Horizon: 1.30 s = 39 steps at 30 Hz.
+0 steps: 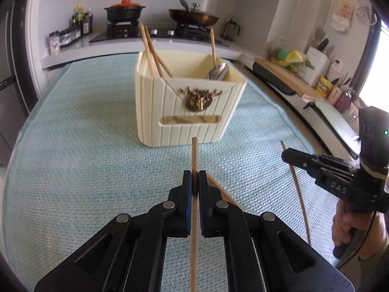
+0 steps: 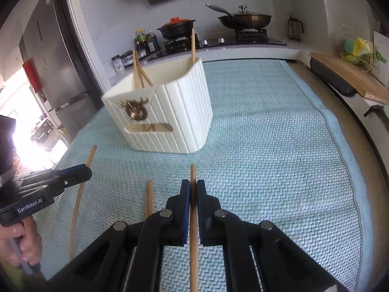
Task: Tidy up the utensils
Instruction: 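Carry both chopsticks upright over the holder and lower them in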
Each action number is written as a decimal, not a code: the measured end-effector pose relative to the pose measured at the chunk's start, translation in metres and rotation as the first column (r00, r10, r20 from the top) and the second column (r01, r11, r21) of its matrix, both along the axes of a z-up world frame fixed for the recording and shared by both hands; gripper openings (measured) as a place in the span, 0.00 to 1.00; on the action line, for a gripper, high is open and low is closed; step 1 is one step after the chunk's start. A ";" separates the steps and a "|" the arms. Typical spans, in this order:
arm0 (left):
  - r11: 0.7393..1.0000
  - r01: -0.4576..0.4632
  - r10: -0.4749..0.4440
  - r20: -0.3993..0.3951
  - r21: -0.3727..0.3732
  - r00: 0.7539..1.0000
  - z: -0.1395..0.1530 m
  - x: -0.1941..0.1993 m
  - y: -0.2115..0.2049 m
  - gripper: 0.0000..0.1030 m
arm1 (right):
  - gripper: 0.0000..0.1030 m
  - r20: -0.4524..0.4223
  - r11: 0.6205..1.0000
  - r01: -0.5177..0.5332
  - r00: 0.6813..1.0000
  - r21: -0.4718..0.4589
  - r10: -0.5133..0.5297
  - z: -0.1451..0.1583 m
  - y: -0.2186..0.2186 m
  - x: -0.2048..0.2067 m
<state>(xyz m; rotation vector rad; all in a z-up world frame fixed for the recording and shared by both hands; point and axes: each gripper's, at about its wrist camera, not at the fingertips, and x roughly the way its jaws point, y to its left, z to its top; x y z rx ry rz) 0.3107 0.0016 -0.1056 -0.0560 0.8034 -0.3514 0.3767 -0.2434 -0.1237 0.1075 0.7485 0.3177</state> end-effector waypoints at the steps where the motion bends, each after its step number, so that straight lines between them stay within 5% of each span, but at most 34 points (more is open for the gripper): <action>1: 1.000 0.000 0.001 0.020 -0.013 1.000 0.009 -0.005 0.002 0.03 | 0.05 0.021 1.000 -0.004 1.000 0.011 0.004 0.009 -0.001 -0.005; 8: 0.996 0.009 0.002 0.136 -0.084 0.991 0.057 -0.043 0.016 0.03 | 0.05 0.160 0.997 -0.040 0.987 0.062 0.029 0.064 -0.003 -0.058; 17: 0.992 0.005 0.021 0.200 -0.130 0.980 0.079 -0.071 0.024 0.03 | 0.05 0.292 0.996 -0.066 0.955 0.052 0.048 0.102 0.022 -0.130; 39: 0.992 0.002 0.030 0.254 -0.126 0.967 0.122 -0.035 0.027 0.03 | 0.05 0.414 0.997 -0.080 0.908 0.005 0.071 0.170 0.035 -0.122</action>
